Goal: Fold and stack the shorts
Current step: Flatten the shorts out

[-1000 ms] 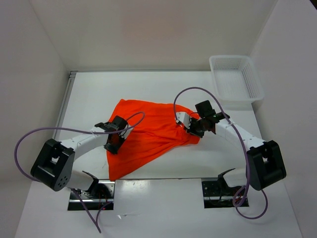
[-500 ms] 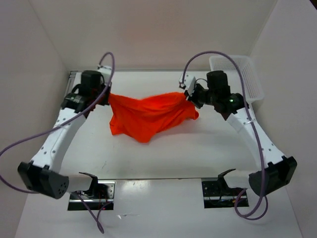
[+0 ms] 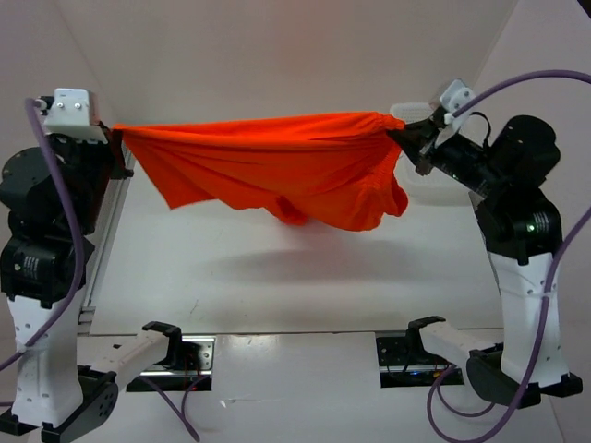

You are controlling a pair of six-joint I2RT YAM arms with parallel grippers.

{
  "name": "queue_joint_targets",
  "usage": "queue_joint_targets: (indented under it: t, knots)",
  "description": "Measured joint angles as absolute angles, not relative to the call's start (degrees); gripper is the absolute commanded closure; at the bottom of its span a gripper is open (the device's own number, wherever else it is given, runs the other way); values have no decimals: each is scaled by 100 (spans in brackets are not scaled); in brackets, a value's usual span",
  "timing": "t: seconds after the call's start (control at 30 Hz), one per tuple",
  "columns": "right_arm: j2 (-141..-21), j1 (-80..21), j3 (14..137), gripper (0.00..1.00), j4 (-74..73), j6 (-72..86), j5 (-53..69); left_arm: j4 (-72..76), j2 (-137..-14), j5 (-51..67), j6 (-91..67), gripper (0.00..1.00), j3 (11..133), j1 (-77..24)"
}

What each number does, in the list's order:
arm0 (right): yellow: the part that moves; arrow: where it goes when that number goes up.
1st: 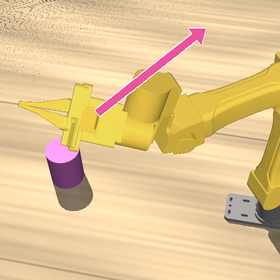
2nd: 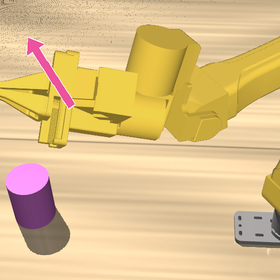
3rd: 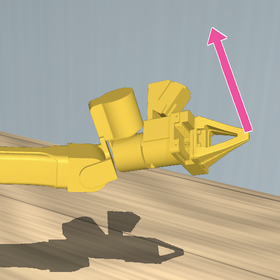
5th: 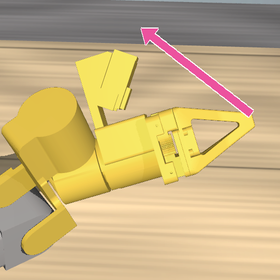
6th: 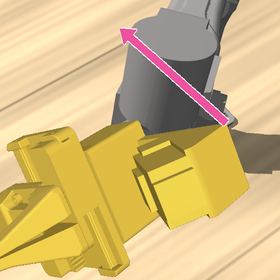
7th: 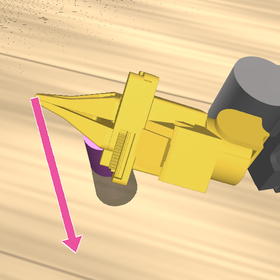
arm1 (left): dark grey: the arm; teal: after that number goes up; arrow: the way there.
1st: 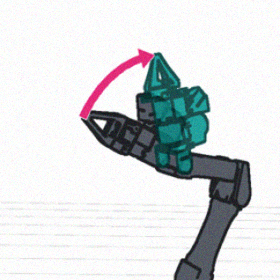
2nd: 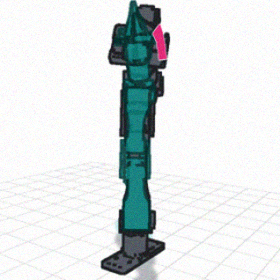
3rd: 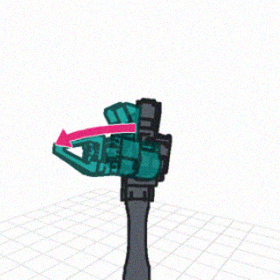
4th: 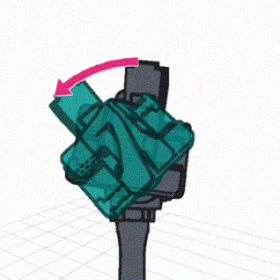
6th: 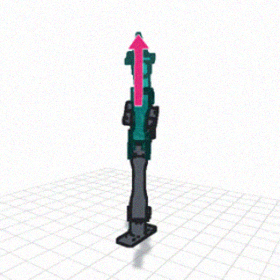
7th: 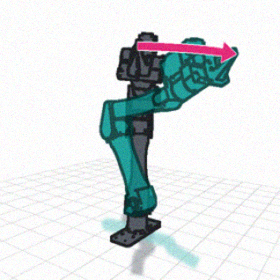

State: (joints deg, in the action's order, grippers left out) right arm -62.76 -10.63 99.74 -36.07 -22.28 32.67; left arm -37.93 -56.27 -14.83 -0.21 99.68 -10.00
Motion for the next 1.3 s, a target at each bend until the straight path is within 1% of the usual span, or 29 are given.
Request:
queue_joint_targets:
  t: [0.27, 0.37, 0.53, 0.6, 0.7, 0.83, 0.9, 0.97, 1.0, 1.07, 1.1, 1.13, 1.17, 1.23, 1.3]
  knots:
    - [-5804, -1055, 10674, 100, -3601, -1601, 3771, -3809, -5308, -1428, -21, 100, 10475, -937]
    - [-5631, -1050, 10694, 100, -3522, -1284, 3927, -3793, -5308, -1361, -21, 100, 10711, -895]
    - [-5666, -1050, 10315, 100, -2947, -834, 4018, -3710, -5640, -1258, -19, 100, 10571, -871]
    - [-5894, -1048, 10162, 100, -2727, -663, 4014, -3553, -5955, -1188, -19, 100, 10337, -869]
    - [-6600, -1048, 10125, 100, -2386, -495, 3979, -3315, -6676, -1125, -19, 100, 10018, -867]
    - [-7817, -1046, 10136, 100, -2012, -373, 3712, -3050, -8160, -982, -16, 100, 10184, -788]
    - [-8455, -1033, 10143, 100, -2003, -368, 3544, -3118, -8989, -902, -16, 100, 10641, -666]
    - [-9166, -1033, 10243, 100, -2040, -366, 3352, -3284, -9939, -788, -16, 100, 11476, -464]
    - [-9520, -1033, 10425, 100, -2095, -366, 3269, -3570, -10512, -727, -10, 100, 12269, -340]
    - [-10361, -1035, 11207, 100, -2235, -346, 3092, -3874, -11931, -652, -16, 100, 14339, -73]
    - [-10807, -1035, 11808, 100, -2287, -325, 3000, -3955, -12525, -690, -19, 100, 15375, 47]
    - [-11229, -1035, 12436, 100, -2292, -303, 2880, -3883, -12916, -733, -23, 100, 15935, 113]
    - [-11620, -1033, 13107, 100, -2338, -301, 2755, -3848, -12936, -744, -23, 100, 15913, 204]
    - [-11961, -1033, 13878, 100, -2331, -305, 2609, -4062, -12763, -670, -23, 100, 15817, 287]
    - [-11902, -1033, 14092, 100, -2331, -336, 2508, -4296, -12484, -556, -21, 100, 15775, 252]
